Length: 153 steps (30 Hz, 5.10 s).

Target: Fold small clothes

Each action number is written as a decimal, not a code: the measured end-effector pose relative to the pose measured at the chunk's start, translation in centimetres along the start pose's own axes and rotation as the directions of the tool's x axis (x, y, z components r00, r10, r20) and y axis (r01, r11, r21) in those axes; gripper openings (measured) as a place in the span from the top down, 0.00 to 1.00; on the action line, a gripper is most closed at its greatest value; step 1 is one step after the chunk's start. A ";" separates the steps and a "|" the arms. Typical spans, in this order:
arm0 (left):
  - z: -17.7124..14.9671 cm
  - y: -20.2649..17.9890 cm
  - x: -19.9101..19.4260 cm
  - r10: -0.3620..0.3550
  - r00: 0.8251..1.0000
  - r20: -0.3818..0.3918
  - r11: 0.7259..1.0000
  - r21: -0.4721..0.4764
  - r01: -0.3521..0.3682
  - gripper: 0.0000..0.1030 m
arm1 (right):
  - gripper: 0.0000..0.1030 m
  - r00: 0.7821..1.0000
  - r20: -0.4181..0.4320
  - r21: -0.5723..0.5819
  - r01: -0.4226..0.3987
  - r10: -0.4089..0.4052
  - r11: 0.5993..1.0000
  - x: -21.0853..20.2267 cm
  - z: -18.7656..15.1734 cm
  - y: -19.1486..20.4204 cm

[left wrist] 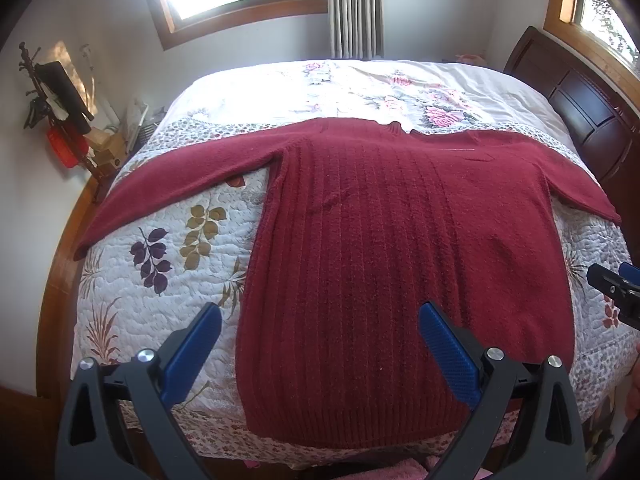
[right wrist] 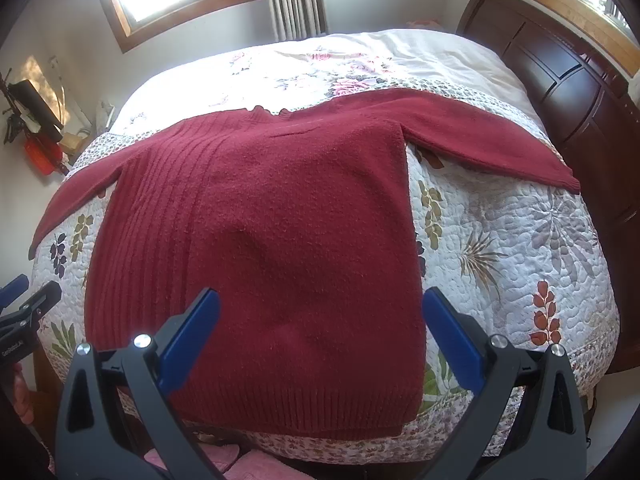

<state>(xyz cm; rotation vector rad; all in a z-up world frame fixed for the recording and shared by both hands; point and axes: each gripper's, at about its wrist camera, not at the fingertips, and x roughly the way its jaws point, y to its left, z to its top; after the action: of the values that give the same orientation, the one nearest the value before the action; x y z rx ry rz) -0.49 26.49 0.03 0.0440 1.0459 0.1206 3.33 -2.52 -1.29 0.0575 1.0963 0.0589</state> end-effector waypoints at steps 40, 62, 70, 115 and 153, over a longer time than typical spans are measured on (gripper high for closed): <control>16.5 -29.5 9.6 -0.152 0.985 0.076 0.980 0.145 0.140 0.04 | 0.03 0.973 -0.131 0.361 0.223 -0.188 0.905 12.3 12.3 -43.0; 19.5 -26.5 15.0 -0.076 0.997 0.014 0.996 0.057 0.075 0.04 | 0.91 0.994 -0.069 0.430 -0.047 0.084 0.901 16.6 15.9 -48.9; 19.2 -17.8 15.2 -0.026 1.000 0.017 0.996 -0.080 0.028 0.04 | 0.91 0.990 0.022 0.148 -0.140 0.138 0.979 12.7 21.5 -34.0; 20.4 -25.4 22.1 -0.386 0.891 -0.240 0.914 -0.231 0.334 0.88 | 0.58 0.964 -0.030 0.102 -0.260 0.264 0.960 14.2 17.6 -26.6; 20.5 1.9 21.2 -0.080 0.996 -0.039 0.905 -0.422 0.056 0.85 | 0.75 0.923 -0.197 0.108 -0.315 0.330 0.943 18.1 19.5 -14.9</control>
<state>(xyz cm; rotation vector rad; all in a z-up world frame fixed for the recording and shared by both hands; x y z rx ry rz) 27.58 31.33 -7.75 -0.3909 1.0562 0.2840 29.27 -16.29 -9.59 0.3056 1.2949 0.3277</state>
